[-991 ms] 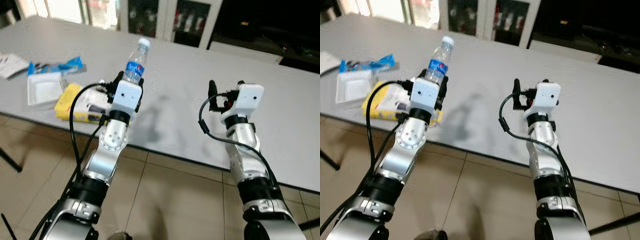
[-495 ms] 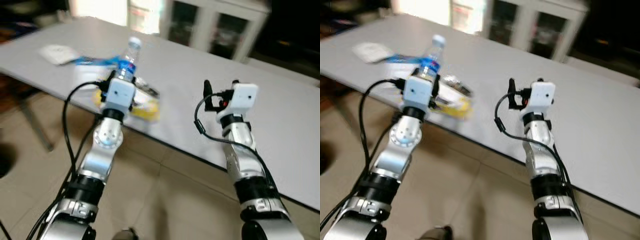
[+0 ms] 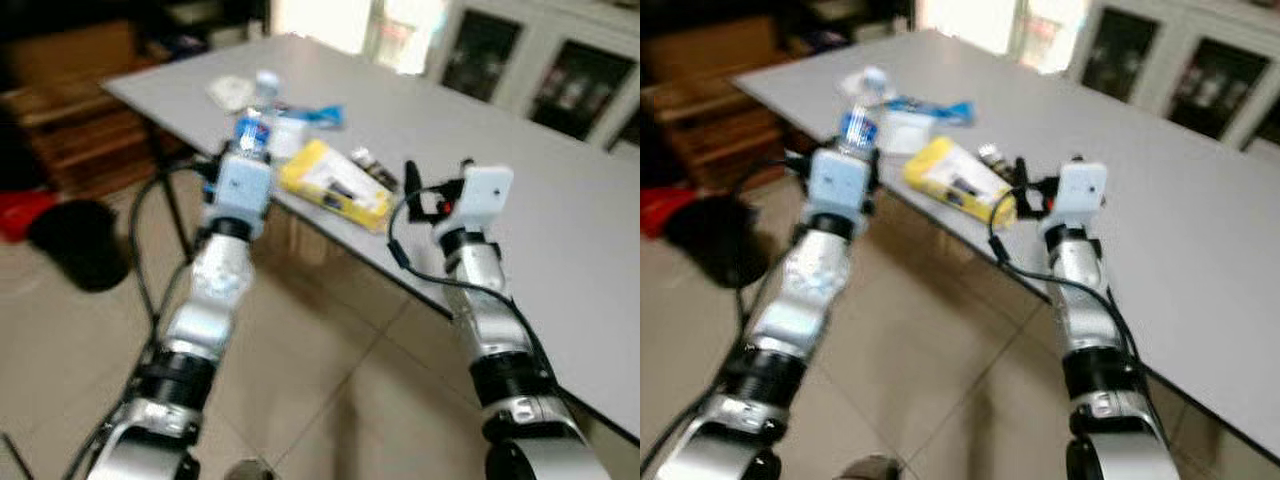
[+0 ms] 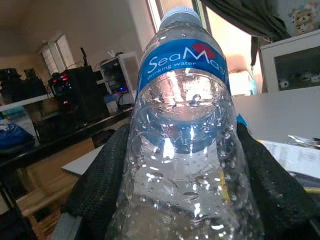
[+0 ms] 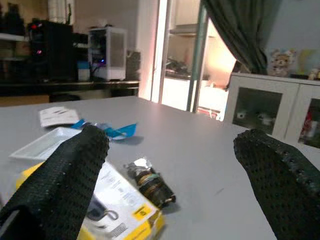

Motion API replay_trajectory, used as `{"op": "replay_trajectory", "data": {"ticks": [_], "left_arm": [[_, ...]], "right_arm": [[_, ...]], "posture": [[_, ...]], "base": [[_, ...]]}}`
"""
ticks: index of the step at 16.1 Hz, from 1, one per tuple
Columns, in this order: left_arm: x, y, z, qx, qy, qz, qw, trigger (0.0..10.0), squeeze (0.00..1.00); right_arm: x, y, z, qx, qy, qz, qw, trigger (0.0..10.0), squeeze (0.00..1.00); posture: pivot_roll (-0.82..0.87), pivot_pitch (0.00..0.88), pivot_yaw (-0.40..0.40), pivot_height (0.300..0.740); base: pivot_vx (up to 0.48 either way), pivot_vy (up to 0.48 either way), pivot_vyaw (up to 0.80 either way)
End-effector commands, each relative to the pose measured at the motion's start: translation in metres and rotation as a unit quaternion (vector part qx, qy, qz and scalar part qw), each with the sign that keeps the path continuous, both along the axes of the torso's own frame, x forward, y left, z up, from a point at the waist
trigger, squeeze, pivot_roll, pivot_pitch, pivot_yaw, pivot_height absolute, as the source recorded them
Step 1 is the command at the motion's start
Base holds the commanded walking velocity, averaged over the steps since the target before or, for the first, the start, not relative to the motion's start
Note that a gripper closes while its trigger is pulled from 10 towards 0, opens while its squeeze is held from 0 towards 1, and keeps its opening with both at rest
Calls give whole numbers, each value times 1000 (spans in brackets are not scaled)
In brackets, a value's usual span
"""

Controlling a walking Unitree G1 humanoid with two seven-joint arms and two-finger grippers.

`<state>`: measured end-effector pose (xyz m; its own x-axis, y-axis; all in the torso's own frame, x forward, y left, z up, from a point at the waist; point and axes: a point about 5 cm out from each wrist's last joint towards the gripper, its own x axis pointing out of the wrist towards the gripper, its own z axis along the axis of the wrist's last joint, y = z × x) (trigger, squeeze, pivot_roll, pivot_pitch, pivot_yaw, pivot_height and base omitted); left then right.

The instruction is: Picking trash to rubbish bin

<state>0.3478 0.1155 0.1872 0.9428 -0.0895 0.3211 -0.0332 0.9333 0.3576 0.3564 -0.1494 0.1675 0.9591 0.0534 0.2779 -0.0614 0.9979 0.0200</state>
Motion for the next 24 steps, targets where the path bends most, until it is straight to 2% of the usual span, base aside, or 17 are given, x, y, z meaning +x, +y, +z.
{"op": "replay_trajectory", "data": {"ticks": [1, 14, 19, 21, 22, 24], "left_arm": [[1, 3, 5, 6, -9, 9, 1000, 10000, 0], [2, 4, 4, 6, -4, 22, 1000, 10000, 0], [2, 4, 2, -8, 4, 22, 1000, 10000, 0], [3, 7, -9, -31, 30, 28, 999, 10000, 0], [3, 10, -20, -56, 56, 27, 997, 10000, 0], [1, 11, -44, -65, 102, 14, 993, 10000, 0]], "right_arm": [[0, 0, 3, 7, -4, 1, 1000, 10000, 0], [-1, 7, 1, 6, 2, 21, 1000, 10000, 0], [0, 9, 1, 5, 3, 28, 1000, 10000, 0], [0, 10, 0, 13, 5, 32, 999, 10000, 0], [0, 10, -2, 18, 10, 32, 999, 10000, 0], [0, 9, -10, 18, 25, 29, 999, 10000, 0]], "posture": [[-27, 31, -107, 740], [-29, 34, -109, 740], [-30, 35, -112, 740], [-30, 33, -112, 740], [-31, 32, -111, 740], [-30, 33, -112, 740]], "base": [[0, 0, 800], [0, 0, 800], [0, 0, 800], [0, 0, 400], [0, 0, 0], [0, 0, 0]]}}
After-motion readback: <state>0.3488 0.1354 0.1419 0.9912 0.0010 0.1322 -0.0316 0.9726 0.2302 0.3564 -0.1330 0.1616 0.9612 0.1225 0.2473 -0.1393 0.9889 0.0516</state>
